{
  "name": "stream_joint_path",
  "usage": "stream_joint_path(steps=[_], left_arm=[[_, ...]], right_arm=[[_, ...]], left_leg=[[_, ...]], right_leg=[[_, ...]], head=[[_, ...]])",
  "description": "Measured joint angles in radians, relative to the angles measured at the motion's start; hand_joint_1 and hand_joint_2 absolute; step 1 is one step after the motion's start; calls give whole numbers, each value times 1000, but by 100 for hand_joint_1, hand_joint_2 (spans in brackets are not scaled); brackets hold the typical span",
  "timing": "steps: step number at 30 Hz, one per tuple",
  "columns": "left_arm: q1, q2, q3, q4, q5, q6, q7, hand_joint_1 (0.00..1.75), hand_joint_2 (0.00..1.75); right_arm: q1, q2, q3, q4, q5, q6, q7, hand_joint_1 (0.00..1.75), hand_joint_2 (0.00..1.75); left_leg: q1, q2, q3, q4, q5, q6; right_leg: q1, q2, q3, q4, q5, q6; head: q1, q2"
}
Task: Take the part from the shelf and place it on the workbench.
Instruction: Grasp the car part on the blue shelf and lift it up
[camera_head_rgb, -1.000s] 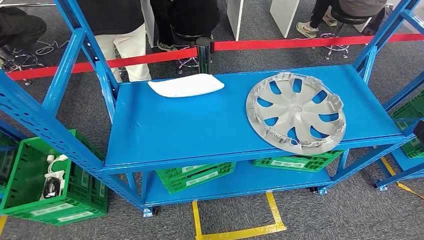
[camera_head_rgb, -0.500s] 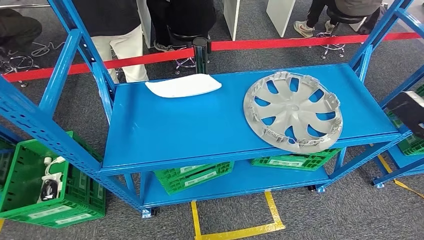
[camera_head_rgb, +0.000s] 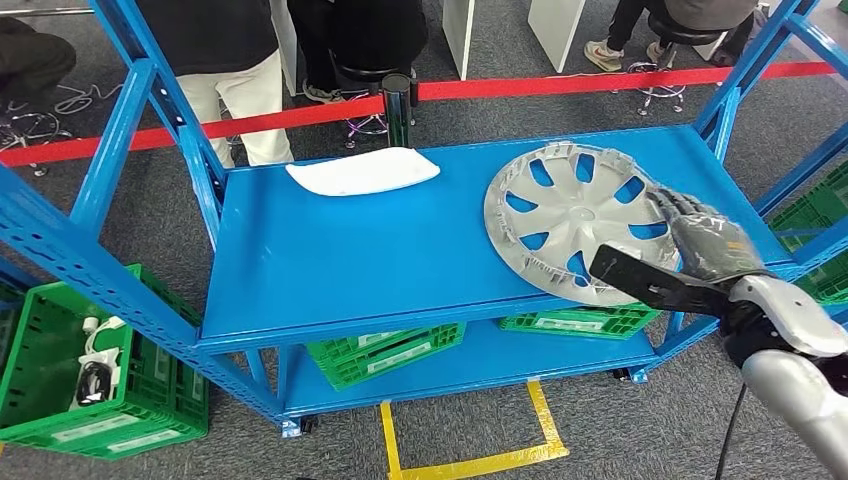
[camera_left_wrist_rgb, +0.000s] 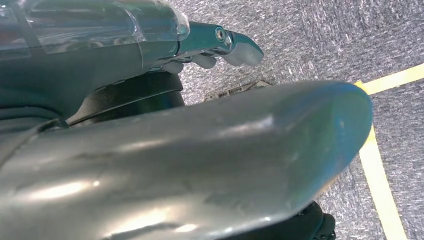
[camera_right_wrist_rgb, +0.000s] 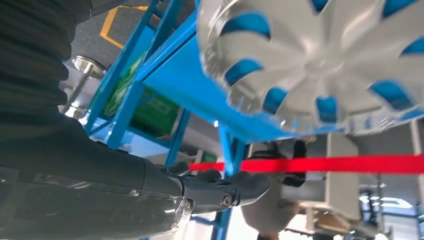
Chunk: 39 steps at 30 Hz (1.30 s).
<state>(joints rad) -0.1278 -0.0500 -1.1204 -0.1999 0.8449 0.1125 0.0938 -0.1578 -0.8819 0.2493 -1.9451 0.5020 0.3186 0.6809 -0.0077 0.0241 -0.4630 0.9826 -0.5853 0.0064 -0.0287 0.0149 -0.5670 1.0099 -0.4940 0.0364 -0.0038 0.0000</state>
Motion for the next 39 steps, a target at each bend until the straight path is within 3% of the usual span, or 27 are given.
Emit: stream_joint_path(steps=[21,30,39], left_arm=[[-2,-3,0,0,17,1,2,0,0],[-2,-3,0,0,21,1,2,0,0],[-2,-3,0,0,23,1,2,0,0]], right_arm=[[-136,0,307,38,-131,2,-19,0,175],[-157,-11,384,74,-186,11,10,0,175],[-152,-24,428,140,-114,88,17,0,175]], left_leg=[[0,-19,-2,0,0,0],[-1,-23,-3,0,0,0],[-1,-26,-3,1,0,0]], right_leg=[[0,-9,0,-1,0,0],[0,-10,1,-2,0,0],[0,-11,1,-2,0,0]], head=[[0,0],[0,0],[1,0]])
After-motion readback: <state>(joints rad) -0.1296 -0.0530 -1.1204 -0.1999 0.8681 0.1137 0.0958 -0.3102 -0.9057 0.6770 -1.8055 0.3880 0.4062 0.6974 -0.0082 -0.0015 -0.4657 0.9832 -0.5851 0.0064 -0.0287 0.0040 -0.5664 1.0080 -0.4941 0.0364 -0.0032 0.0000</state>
